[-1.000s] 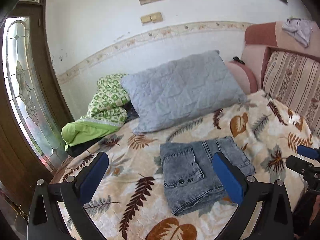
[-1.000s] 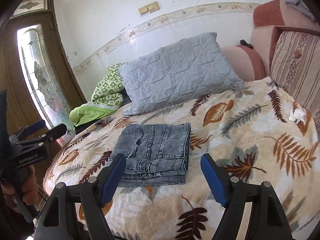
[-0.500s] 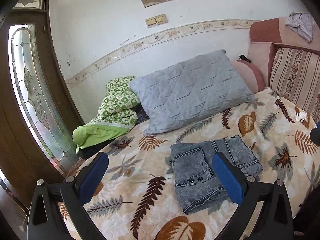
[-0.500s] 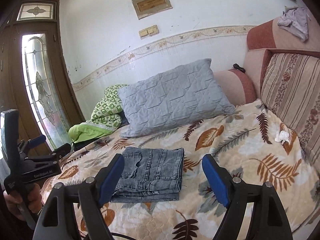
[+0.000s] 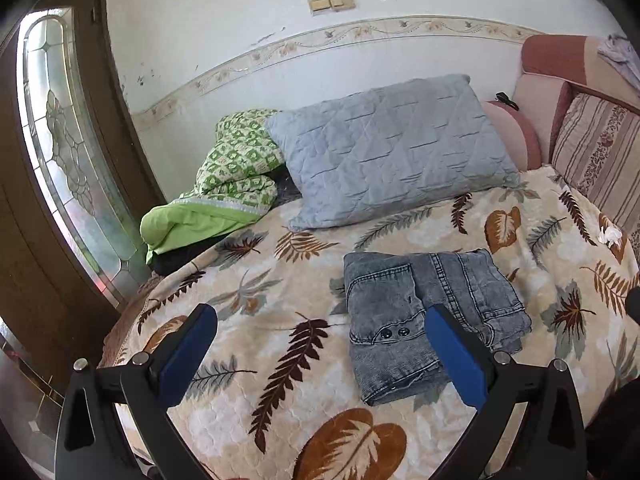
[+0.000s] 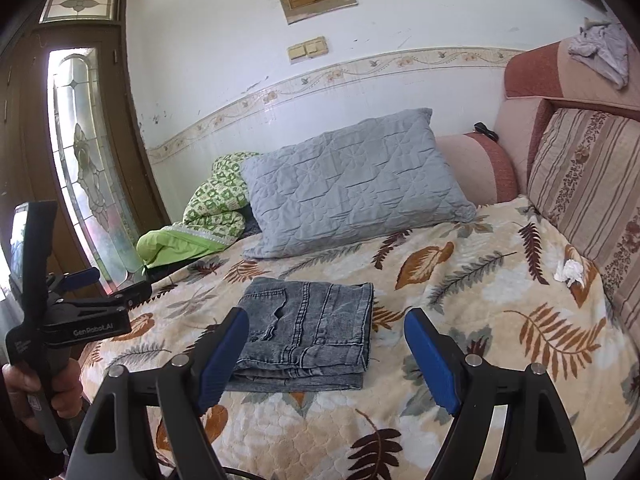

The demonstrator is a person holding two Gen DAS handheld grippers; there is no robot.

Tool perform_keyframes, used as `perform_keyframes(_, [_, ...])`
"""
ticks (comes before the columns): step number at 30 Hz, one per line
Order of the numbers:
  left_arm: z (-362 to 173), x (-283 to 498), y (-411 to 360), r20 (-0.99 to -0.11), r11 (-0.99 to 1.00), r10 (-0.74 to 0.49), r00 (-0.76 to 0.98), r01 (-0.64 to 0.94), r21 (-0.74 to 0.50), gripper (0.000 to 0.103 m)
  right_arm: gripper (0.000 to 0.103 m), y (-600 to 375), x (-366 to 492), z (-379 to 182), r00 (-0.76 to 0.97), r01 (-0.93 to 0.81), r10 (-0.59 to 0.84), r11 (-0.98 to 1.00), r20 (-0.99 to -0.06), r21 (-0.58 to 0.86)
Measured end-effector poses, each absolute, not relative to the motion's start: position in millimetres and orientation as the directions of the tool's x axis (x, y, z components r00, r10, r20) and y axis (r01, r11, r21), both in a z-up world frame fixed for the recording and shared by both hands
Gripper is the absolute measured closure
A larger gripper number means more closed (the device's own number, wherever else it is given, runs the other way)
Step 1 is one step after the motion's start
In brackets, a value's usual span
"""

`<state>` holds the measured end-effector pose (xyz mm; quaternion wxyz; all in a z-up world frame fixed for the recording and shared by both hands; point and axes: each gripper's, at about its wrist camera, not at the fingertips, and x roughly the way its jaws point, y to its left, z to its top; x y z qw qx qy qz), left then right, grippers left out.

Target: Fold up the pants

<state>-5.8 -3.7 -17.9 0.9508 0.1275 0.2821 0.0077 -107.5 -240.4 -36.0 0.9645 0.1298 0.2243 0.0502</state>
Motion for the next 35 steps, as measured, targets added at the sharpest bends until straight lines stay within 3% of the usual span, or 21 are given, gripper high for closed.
perform_keyframes(26, [-14, -8, 5, -0.549, 0.977, 0.032, 0.835, 0.09, 0.194, 0.0, 0.02, -203, -92, -54, 0.842, -0.119, 0.226, 0.963, -0.49, 0.241])
perform_keyframes(35, [-12, -8, 11, -0.541, 0.985, -0.036, 0.84, 0.123, 0.125, 0.0, 0.02, -196, -87, -57, 0.83, -0.154, 0.257, 0.958, -0.495, 0.241])
